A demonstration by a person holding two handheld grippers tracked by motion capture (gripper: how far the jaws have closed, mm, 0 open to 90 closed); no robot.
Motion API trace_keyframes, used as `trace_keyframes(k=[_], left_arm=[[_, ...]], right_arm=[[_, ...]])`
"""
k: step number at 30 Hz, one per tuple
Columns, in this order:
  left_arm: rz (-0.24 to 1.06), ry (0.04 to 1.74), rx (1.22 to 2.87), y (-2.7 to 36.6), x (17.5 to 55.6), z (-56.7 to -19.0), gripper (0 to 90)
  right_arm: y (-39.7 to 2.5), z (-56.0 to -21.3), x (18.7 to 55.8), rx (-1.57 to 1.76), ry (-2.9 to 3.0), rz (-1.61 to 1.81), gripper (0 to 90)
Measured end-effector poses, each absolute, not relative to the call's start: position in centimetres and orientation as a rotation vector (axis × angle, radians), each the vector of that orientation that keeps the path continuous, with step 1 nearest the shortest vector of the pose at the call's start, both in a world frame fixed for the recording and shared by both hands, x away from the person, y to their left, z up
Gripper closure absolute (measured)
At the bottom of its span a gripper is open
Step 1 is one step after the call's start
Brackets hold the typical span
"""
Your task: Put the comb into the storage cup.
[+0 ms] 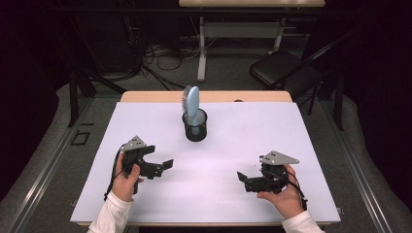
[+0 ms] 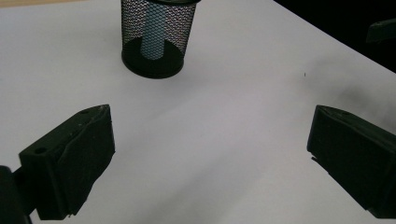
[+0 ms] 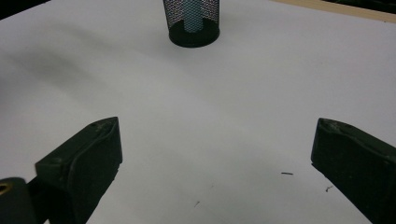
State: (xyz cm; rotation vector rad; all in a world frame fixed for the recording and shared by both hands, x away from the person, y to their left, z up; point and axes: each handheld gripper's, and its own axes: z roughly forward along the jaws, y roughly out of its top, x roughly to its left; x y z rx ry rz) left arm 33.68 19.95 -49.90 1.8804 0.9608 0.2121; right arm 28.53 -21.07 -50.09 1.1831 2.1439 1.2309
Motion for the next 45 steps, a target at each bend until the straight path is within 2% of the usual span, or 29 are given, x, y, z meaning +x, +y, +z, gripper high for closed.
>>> trace_keyframes(k=[23, 45], left_arm=[[0.230, 0.956, 1.871, 19.7, 33.8, -51.3, 1.2], [0.233, 0.981, 1.852, 19.9, 33.9, -51.9, 1.2]], right_arm=[[-23.2, -51.9, 29.3, 1.250, 2.084, 1.237, 1.3], [-23.9, -52.2, 29.7, 1.272, 2.063, 1.245, 1.3]])
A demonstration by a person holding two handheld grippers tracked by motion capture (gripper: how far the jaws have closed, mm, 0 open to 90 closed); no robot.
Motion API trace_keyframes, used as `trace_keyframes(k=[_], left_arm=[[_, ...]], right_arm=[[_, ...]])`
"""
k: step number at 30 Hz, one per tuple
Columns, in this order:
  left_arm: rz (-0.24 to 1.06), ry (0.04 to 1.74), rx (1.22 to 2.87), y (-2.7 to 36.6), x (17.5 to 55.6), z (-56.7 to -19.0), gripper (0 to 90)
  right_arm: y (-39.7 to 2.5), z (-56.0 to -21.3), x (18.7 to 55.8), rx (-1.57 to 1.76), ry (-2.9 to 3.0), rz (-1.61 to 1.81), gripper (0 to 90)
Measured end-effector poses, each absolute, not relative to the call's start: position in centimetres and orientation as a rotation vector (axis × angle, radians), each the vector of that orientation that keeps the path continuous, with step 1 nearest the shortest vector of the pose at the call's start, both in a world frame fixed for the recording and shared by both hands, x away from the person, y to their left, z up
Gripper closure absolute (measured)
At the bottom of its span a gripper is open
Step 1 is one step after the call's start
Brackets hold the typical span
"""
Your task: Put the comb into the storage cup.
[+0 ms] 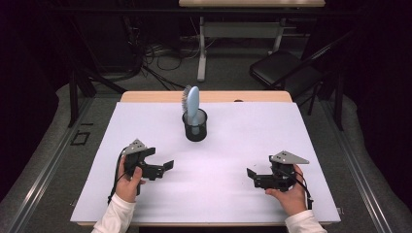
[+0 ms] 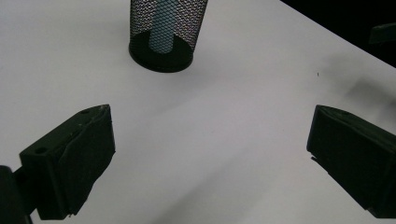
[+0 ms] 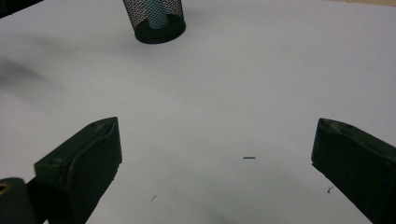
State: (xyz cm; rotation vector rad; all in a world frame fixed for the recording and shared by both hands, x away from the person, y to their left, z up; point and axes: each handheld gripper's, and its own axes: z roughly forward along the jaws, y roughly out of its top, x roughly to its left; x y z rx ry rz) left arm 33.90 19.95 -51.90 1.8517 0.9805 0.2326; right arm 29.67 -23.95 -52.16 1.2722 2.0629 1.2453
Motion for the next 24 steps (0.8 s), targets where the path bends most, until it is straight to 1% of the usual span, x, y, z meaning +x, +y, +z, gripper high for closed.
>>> trace_keyframes(k=[24], left_arm=[[0.229, 0.998, 1.839, 20.29, 34.18, -52.08, 1.2]], right_arm=[[-24.19, -52.35, 29.79, 1.286, 2.061, 1.245, 1.3]])
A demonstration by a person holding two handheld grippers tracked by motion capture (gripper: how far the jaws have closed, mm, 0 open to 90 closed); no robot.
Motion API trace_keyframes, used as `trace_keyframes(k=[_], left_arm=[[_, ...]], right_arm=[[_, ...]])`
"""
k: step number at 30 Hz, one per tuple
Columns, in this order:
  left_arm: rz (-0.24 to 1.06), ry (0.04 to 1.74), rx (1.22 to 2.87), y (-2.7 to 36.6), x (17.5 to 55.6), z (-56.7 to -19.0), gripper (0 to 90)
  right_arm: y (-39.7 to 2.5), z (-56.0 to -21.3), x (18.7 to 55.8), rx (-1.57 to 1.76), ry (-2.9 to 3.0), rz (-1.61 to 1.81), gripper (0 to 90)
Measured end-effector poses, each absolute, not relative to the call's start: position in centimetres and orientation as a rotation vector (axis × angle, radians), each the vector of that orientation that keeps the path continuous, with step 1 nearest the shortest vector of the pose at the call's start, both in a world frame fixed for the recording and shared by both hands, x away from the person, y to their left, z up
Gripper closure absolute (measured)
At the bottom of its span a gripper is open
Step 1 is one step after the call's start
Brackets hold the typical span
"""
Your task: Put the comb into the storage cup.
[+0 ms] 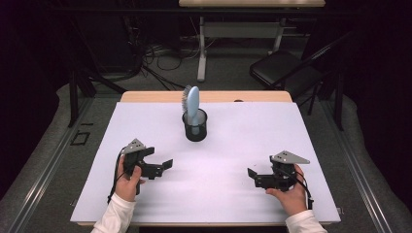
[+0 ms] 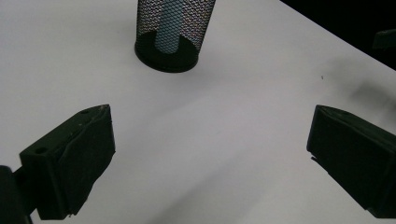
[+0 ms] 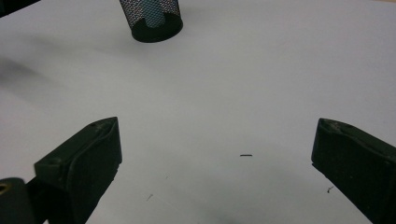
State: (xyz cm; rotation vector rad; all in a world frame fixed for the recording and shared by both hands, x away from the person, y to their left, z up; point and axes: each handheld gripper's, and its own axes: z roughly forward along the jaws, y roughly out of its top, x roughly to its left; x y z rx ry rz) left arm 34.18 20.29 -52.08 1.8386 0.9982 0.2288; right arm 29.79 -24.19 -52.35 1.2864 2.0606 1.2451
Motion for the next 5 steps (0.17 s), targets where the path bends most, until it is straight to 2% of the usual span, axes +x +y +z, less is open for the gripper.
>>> trace_keyframes(k=[5], left_arm=[[0.238, 1.007, 1.842, 20.47, 34.31, -52.17, 1.2]], right_arm=[[-24.41, -52.37, 29.86, 1.296, 2.053, 1.243, 1.3]])
